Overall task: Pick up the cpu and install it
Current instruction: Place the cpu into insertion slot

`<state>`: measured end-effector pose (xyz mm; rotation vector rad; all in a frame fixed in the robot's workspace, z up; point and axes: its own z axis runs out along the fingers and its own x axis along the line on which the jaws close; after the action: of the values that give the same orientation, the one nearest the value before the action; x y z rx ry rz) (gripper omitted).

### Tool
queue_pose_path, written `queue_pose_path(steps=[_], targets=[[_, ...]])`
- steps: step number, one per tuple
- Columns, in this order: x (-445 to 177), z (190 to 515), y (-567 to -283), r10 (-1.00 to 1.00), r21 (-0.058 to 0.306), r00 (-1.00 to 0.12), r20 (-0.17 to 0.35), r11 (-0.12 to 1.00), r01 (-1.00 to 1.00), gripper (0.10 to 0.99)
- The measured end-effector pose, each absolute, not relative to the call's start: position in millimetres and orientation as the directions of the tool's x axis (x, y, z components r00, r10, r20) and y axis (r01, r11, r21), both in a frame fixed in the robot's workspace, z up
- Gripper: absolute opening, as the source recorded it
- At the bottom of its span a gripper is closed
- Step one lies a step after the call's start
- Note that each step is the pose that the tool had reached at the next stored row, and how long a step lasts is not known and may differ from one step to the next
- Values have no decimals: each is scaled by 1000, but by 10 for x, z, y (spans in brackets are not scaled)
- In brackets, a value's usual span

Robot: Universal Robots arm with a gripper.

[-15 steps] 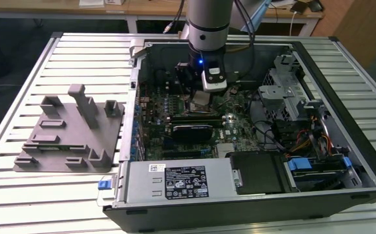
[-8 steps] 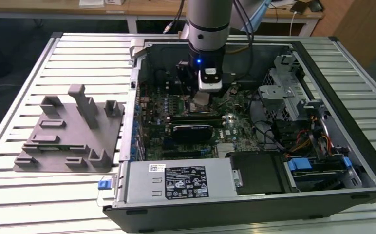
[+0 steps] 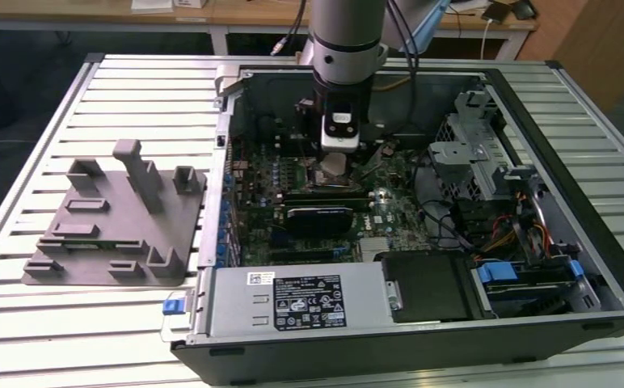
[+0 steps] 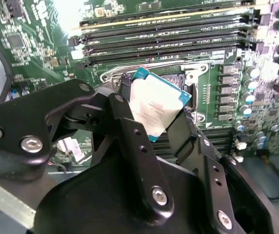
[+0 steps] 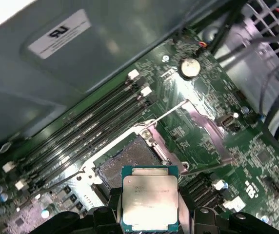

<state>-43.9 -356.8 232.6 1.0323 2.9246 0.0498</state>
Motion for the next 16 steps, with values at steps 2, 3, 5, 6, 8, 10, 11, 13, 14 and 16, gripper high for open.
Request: queue_pose_path(steps=[2, 3, 5, 6, 8, 10, 11, 13, 14, 16], targets=[[-439, 2326, -3568, 650, 43, -760, -27, 760, 648, 541], [-439, 2325, -3568, 660, 44, -751, -27, 751, 659, 541], [-439, 2324, -3568, 683, 44, -730, -27, 730, 682, 541], [-439, 2324, -3568, 696, 43, -718, -27, 718, 695, 541], [-439, 2323, -3568, 721, 43, -692, -27, 693, 720, 541], [-439, 2320, -3568, 746, 43, -666, -27, 666, 745, 541], [-439, 2320, -3568, 757, 43, -653, -27, 653, 756, 541], [-439, 2319, -3568, 778, 43, -627, -27, 628, 777, 541], [-439, 2318, -3568, 789, 43, -614, -27, 615, 787, 541], [-439, 2316, -3568, 808, 43, -588, -27, 589, 807, 541]])
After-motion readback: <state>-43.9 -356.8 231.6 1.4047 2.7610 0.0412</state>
